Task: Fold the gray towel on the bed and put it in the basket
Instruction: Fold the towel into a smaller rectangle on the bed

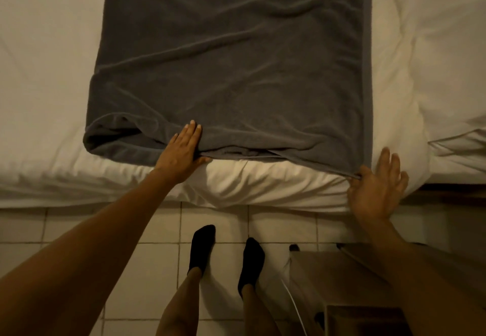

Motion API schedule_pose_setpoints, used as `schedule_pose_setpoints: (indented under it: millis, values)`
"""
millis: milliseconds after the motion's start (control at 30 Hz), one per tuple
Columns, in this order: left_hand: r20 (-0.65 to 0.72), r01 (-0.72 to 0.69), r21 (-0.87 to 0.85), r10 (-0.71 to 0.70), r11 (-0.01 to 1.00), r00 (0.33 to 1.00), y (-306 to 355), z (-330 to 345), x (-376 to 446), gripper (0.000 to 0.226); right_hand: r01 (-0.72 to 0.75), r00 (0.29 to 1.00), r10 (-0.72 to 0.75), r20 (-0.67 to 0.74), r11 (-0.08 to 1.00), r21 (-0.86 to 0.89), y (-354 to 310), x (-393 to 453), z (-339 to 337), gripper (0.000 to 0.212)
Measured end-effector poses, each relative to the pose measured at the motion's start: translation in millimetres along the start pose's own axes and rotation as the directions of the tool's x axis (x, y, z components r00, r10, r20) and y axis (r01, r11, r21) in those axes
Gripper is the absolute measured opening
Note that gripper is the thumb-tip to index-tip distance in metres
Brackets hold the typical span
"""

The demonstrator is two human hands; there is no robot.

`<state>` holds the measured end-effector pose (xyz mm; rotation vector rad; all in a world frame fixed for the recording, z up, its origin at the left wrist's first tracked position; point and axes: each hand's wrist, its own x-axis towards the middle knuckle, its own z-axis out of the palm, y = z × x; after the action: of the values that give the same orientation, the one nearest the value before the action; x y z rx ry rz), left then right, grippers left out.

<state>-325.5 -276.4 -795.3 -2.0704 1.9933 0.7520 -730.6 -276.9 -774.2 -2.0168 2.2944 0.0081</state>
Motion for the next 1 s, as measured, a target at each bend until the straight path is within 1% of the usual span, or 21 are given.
schedule_pose_setpoints:
  millis: [33, 67, 133, 167, 233, 300, 367, 500, 600, 633, 667, 700, 733, 800, 867, 967, 1000]
  values:
    - [0.002, -0.007, 0.014, 0.007, 1.000, 1.000, -2, 0, -1, 0.086, 0.034, 0.999, -0.033, 0.014, 0.999, -0.010, -7, 1, -1, 0.027]
    - [0.004, -0.013, 0.032, 0.013, 0.999, 1.000, -4, 0, -1, 0.085, 0.084, 0.995, -0.083, 0.049, 0.996, -0.026, -15, 2, -2, 0.040]
    - [-0.005, -0.031, 0.078, 0.032, 0.996, 0.999, -7, 1, -1, 0.081, 0.219, 0.970, -0.209, 0.123, 0.973, -0.070, -36, 2, -2, 0.075]
    - [-0.011, -0.043, 0.100, 0.044, 0.994, 0.999, -8, 1, -1, 0.078, 0.280, 0.953, -0.269, 0.142, 0.957, -0.068, -48, 1, -1, 0.088]
    - [-0.021, -0.070, 0.149, 0.074, 0.986, 0.997, -10, 1, 0, 0.073, 0.362, 0.923, -0.352, 0.159, 0.931, -0.039, -69, 0, 4, 0.097]
    - [-0.033, -0.081, 0.242, 0.092, 0.967, 0.995, -17, 0, 1, 0.070, 0.399, 0.905, -0.387, 0.174, 0.916, -0.035, -89, 2, 11, 0.099]
    - [-0.065, -0.040, 0.307, 0.063, 0.951, 0.996, -29, -1, 2, 0.070, 0.392, 0.908, -0.378, 0.179, 0.919, -0.049, -105, 7, 18, 0.100]
    - [-0.116, 0.062, 0.353, -0.022, 0.933, 0.993, -62, -10, 8, 0.071, 0.283, 0.955, -0.271, 0.121, 0.954, -0.102, -119, 22, 27, 0.108]
    - [-0.110, 0.094, 0.346, -0.060, 0.933, 0.992, -81, -20, 14, 0.072, 0.182, 0.979, -0.168, 0.111, 0.976, -0.122, -106, 37, 29, 0.116]
    - [-0.113, 0.103, 0.333, -0.069, 0.937, 0.991, -86, -22, 15, 0.074, 0.138, 0.986, -0.124, 0.110, 0.982, -0.132, -96, 42, 29, 0.114]
    - [-0.116, 0.111, 0.321, -0.077, 0.941, 0.990, -91, -24, 17, 0.076, 0.114, 0.990, -0.102, 0.094, 0.984, -0.137, -85, 47, 30, 0.106]
    - [-0.116, 0.115, 0.319, -0.082, 0.941, 0.990, -97, -25, 17, 0.079, 0.114, 0.991, -0.104, 0.079, 0.984, -0.134, -75, 51, 30, 0.093]
    - [-0.109, 0.116, 0.330, -0.084, 0.937, 0.990, -103, -26, 16, 0.082, 0.132, 0.990, -0.124, 0.068, 0.982, -0.133, -66, 54, 30, 0.086]
    - [-0.098, 0.125, 0.363, -0.095, 0.923, 0.991, -115, -28, 15, 0.089, 0.197, 0.979, -0.185, 0.083, 0.968, -0.159, -56, 59, 30, 0.089]
    - [-0.118, 0.167, 0.385, -0.131, 0.908, 0.984, -122, -30, 17, 0.092, 0.223, 0.974, -0.211, 0.082, 0.958, -0.182, -53, 61, 32, 0.087]
    - [-0.132, 0.200, 0.432, -0.158, 0.879, 0.979, -130, -37, 24, 0.086, 0.220, 0.974, -0.203, 0.097, 0.950, -0.222, -61, 66, 33, 0.079]
    - [-0.127, 0.197, 0.432, -0.157, 0.880, 0.979, -131, -39, 27, 0.085, 0.231, 0.971, -0.205, 0.126, 0.942, -0.242, -63, 68, 32, 0.074]
